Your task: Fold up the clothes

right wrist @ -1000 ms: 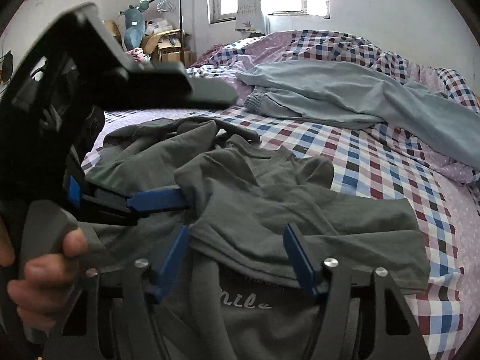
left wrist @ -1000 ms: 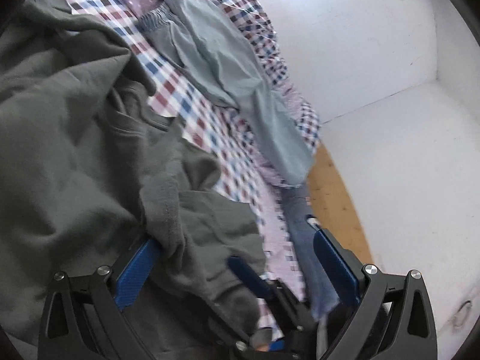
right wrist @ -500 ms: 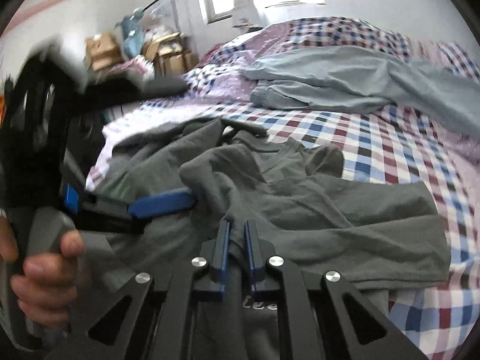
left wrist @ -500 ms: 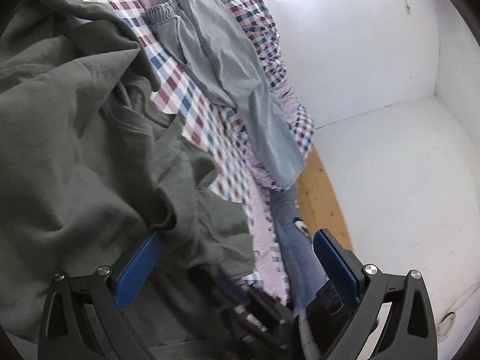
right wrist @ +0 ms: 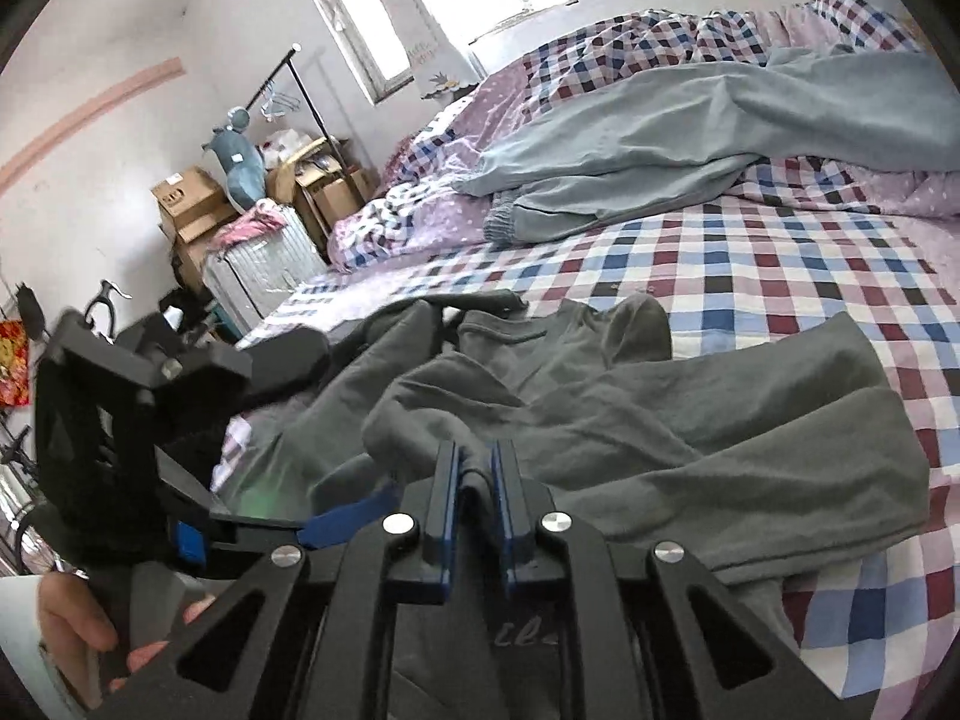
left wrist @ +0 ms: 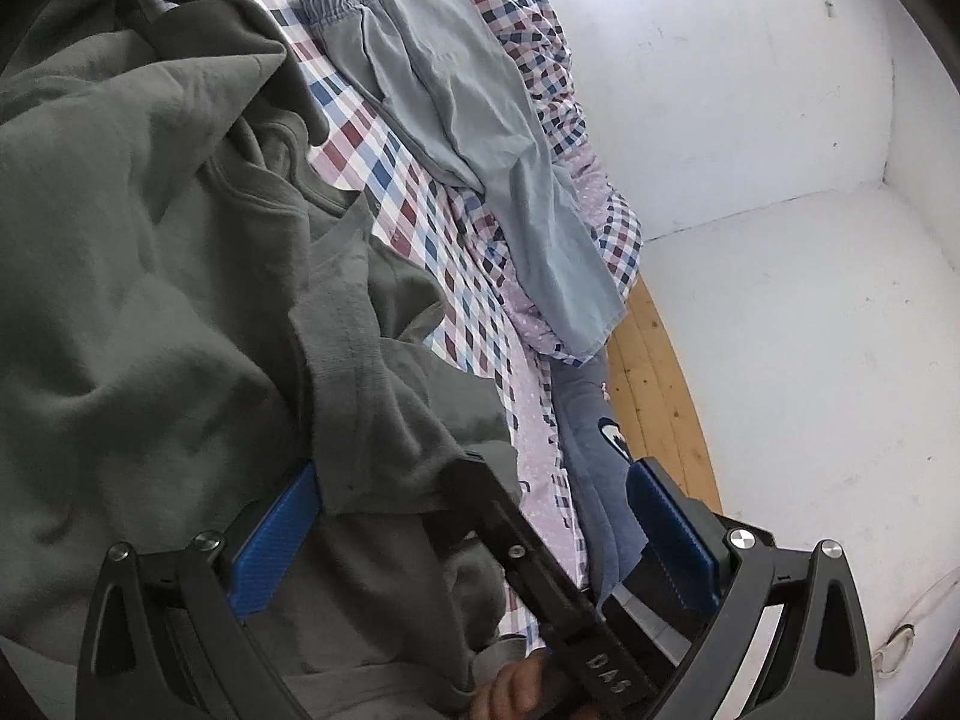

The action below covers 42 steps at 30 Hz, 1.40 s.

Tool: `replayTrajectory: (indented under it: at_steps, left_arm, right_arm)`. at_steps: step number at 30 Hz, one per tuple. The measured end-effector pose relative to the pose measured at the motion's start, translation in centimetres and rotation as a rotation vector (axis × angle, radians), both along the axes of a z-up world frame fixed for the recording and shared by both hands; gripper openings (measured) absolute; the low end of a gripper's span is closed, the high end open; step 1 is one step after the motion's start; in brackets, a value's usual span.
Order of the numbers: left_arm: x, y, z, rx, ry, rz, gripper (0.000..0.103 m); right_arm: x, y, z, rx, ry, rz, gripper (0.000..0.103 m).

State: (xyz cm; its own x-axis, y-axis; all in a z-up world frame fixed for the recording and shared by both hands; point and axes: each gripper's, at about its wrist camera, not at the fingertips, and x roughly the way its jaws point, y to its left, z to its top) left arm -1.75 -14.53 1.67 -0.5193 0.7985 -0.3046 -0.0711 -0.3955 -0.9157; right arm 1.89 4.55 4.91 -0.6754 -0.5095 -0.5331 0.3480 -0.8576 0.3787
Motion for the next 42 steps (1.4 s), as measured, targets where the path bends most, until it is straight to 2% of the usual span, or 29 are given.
replayTrajectory:
  at_steps: [2, 3, 4, 9, 13, 17, 24, 30, 33, 36, 39, 42]
  left_arm:
    - [0.1, -0.2, 0.2, 0.025, 0.005, 0.004, 0.102]
    - [0.1, -0.4, 0.3, 0.043, 0.014, 0.007, 0.102]
    - [0.2, -0.6, 0.5, 0.063, 0.026, 0.01, 0.102]
    - [0.3, -1.4, 1.9, 0.107, 0.09, 0.015, 0.102]
    - [0.4, -1.9, 2.8, 0.131, 0.132, 0.023, 0.102]
    - [0.2, -1.9, 2.5, 0.163, 0.119, 0.022, 0.102]
    - [-0.1, -1.4, 2.1, 0.173, 0.105, 0.001, 0.102]
    - [0.0, -1.6, 1.9, 0.228, 0.103, -0.015, 0.102]
    - [0.1, -1.5, 2.2, 0.24, 0.119, -0.032, 0.102]
    - [0.2, -1.3, 2.5, 0.229, 0.129, -0.05, 0.102]
    - [0.3, -1.6, 2.6, 0.205, 0.13, -0.042, 0.102]
    - [0.3, -2.0, 2.5, 0.178, 0.112, -0.027, 0.102]
  right_arm:
    - [0.4, -0.1, 0.3, 0.027, 0.025, -0.006, 0.027]
    - [0.6, -0.2, 0.5, 0.038, 0.044, -0.007, 0.04]
    - [0.9, -0.2, 0.7, 0.049, 0.062, -0.008, 0.048]
    - [2.1, -0.5, 1.8, 0.104, 0.154, -0.008, 0.05]
    - [3.1, -2.3, 2.0, 0.219, 0.205, 0.041, 0.05]
    - [3.7, -4.4, 1.5, 0.347, 0.246, 0.073, 0.05]
    - [4.4, -6.8, 0.4, 0.565, 0.355, 0.055, 0.049]
    - [5.3, -9.2, -0.8, 0.729, 0.433, 0.115, 0.049]
    - [5.3, -10.1, -1.4, 0.776, 0.453, 0.13, 0.045]
    - [4.6, -10.2, -1.6, 0.779, 0.437, 0.122, 0.021]
    - [4.3, -9.9, -1.4, 0.759, 0.428, 0.095, 0.008]
    - [4.1, -9.4, -0.9, 0.715, 0.421, 0.079, 0.005]
